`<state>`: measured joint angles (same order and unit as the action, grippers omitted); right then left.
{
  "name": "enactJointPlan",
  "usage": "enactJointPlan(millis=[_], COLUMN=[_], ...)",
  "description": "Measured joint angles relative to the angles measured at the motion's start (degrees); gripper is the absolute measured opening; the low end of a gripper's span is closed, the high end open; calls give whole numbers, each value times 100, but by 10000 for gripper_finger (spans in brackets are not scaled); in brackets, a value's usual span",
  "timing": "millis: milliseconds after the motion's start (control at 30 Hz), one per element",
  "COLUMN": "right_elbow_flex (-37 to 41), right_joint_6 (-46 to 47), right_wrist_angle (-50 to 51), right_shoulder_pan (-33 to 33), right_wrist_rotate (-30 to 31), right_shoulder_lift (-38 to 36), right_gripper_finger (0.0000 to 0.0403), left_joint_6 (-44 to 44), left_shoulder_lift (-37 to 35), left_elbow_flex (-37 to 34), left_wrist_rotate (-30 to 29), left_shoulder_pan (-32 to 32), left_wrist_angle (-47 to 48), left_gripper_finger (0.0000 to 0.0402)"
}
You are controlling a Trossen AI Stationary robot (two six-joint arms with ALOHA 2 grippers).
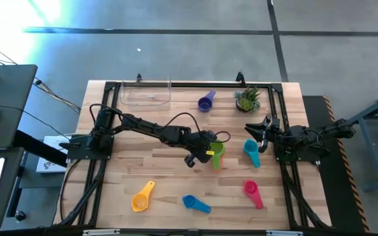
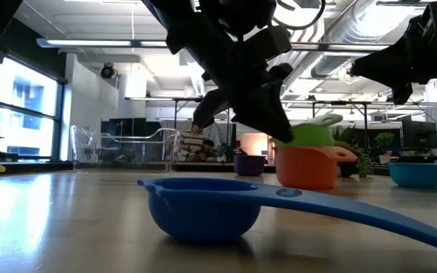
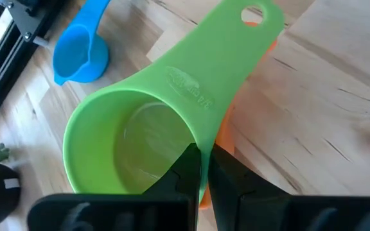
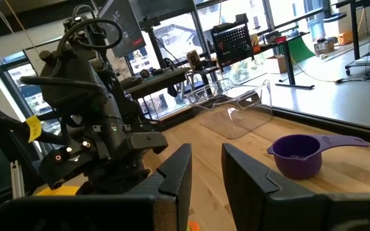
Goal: Nest measuring cups in basket
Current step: Stack the green measuring cup on top of the orange measuring cup, then stack the dark blue measuring cup on top of the green measuring cup
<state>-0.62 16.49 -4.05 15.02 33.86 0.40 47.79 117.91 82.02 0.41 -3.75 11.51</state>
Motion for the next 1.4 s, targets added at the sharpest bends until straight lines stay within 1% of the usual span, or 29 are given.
enactJointPlan(millis=[133, 467, 733, 833, 967, 1200, 1400], right_elbow_flex=[0, 0, 0, 0, 0, 0, 0], right_joint_6=[0, 0, 0, 0, 0, 0, 0], right_wrist_angle=[0, 0, 0, 0, 0, 0, 0], right_shoulder_pan=[1, 1, 1, -1, 1, 1, -1], right_wrist_rotate=[-1, -1, 1, 0, 0, 0, 1], right_shoulder_lift=[0, 0, 0, 0, 0, 0, 1], right_gripper_finger=[78, 78, 78, 78, 78, 78, 78], left_joint_6=[-84, -123, -121, -324, -802, -1380, -1911], left_shoulder_lift=[0, 0, -4, -4, -4, -17, -389], left_elbow_flex=[0, 3, 401, 600, 937, 1570, 1615], left_wrist_rotate=[-3, -13, -172, -175, -175, -171, 65], left_shoulder_pan=[0, -2, -2, -2, -2, 2, 2], left_wrist_angle=[22, 32, 482, 893, 1743, 3167, 3882], left_gripper_finger=[18, 51, 63, 63, 63, 63, 63])
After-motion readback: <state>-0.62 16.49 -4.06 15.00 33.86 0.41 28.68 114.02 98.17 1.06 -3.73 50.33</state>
